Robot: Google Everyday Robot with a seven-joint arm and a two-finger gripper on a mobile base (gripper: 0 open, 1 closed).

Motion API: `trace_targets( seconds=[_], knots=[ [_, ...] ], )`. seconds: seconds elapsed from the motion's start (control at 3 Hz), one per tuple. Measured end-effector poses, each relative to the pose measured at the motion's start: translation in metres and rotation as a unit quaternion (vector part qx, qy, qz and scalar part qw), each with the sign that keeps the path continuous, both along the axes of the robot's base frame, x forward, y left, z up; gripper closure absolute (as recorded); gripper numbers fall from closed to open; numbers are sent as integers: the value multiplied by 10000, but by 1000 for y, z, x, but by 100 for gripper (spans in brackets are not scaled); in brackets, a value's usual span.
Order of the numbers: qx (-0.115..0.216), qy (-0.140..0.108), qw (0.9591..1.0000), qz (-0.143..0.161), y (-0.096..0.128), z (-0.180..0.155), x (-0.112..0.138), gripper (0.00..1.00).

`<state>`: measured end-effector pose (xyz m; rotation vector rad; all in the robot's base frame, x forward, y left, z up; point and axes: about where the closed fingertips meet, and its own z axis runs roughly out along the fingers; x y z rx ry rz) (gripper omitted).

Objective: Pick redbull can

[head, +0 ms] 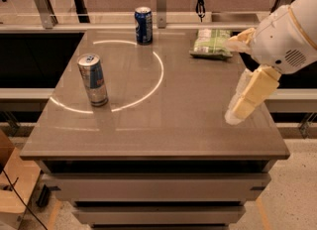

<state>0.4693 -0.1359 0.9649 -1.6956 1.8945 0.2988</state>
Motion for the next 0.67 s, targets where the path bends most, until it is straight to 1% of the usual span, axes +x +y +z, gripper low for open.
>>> trace_targets(
  seconds=[0.33,0.67],
  knots=[
    [252,-13,9997,-32,14,-7,6,0],
    [860,-78,9960,249,58,-21,24,0]
  ],
)
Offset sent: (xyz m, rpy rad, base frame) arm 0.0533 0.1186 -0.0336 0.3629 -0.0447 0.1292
